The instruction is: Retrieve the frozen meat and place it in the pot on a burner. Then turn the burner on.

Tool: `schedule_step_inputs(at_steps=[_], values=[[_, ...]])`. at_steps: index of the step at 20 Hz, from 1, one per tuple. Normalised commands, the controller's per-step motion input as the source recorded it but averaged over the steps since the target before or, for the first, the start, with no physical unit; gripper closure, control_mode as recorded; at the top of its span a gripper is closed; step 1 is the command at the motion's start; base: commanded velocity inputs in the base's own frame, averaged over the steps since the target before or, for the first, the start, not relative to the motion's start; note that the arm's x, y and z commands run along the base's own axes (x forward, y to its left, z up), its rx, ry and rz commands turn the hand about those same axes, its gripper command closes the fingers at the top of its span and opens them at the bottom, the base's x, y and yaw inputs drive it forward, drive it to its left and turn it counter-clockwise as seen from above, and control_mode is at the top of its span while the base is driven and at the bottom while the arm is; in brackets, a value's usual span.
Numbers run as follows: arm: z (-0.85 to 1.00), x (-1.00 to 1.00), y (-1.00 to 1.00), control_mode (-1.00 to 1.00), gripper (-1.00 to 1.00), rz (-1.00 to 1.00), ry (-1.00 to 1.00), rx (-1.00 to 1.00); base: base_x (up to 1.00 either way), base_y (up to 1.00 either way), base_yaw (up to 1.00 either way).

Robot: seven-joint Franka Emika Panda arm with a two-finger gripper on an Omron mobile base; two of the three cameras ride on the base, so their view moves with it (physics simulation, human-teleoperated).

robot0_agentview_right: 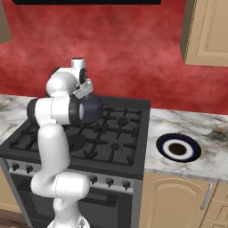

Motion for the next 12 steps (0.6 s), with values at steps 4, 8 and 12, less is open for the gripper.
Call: schedule_step_inputs(at_steps=[4, 8, 12], values=[[0.36, -1.00, -0.77, -1.00, -1.00, -0.03, -0.17, 0.00, 0.00, 0.00, 0.00], [0.52, -0.83, -0.68, -1.00, -1.00, 0.22, -0.28, 0.00, 0.00, 0.00, 0.00], [0.23, -0.18, -0.74, -1.00, -1.00, 0.62, -0.16, -0.01, 0.00, 0.00, 0.00]])
